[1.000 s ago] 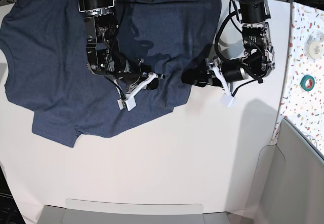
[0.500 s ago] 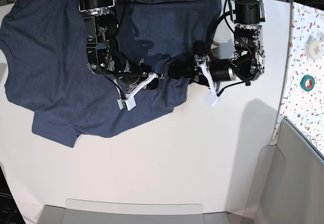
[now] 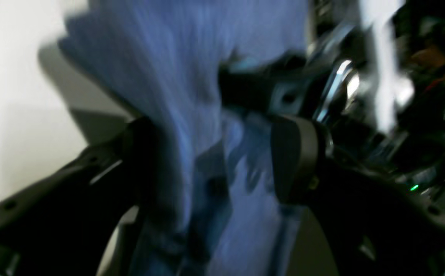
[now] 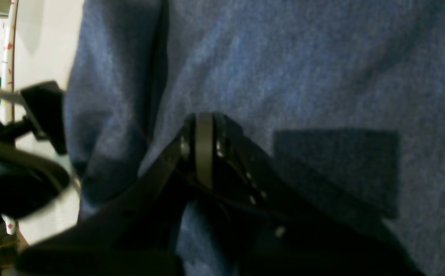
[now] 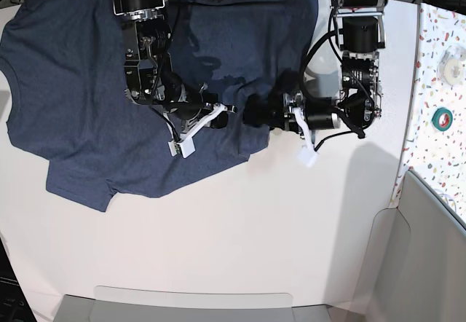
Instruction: Layout the t-shirt on the table in an organized manner, then fold the t-shirt properly
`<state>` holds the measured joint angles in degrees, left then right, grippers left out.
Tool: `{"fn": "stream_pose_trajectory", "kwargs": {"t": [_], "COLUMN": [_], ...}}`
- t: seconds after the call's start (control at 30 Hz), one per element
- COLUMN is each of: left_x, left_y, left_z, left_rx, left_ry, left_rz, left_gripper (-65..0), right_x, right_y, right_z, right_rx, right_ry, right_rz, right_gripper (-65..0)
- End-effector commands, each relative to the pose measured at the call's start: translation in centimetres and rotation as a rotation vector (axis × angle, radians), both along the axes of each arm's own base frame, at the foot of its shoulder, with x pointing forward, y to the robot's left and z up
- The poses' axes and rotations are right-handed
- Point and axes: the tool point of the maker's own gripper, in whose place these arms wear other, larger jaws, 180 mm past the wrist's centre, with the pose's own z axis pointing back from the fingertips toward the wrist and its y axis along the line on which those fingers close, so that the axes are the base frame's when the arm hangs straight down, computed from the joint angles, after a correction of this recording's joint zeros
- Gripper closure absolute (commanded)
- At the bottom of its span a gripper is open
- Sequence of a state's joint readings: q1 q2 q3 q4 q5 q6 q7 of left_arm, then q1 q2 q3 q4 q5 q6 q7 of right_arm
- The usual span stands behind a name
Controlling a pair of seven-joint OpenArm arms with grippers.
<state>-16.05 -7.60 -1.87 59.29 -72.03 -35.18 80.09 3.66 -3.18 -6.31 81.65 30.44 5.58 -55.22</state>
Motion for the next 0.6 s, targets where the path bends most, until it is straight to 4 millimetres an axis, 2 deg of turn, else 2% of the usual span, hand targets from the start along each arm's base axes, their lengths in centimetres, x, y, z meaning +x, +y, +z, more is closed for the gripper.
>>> {"fn": "stream_pose_trajectory", "kwargs": {"t": [0.0, 0.1, 0.27, 0.57], "left_x": [0.7, 0.7, 0.7, 0.7], "left_y": [0.1, -0.6, -1.0, -0.8], "left_z": [0.8, 1.1, 1.1, 1.2], "left_rx": [-0.019, -0.046, -0.052, -0.053], "left_ry": [-0.016, -0.017, -0.015, -0.017], "left_rz": [0.011, 0.01, 0.007, 0.013], "left_gripper": [-42.2, -42.2, -42.2, -42.2], "right_x": [-1.6, -1.3, 0.2, 0.7], "right_y": [-1.5, -1.6, -0.6, -0.5], "right_z": [-2.0, -1.5, 2.3, 3.5], "right_rx": [-0.089, -0.083, 0.018, 0.032], "right_ry": [0.09, 0.076, -0.014, -0.045], "right_rz": [0.002, -0.002, -0.016, -0.018], "right_gripper": [0.0, 0.0, 0.0, 0.0]}}
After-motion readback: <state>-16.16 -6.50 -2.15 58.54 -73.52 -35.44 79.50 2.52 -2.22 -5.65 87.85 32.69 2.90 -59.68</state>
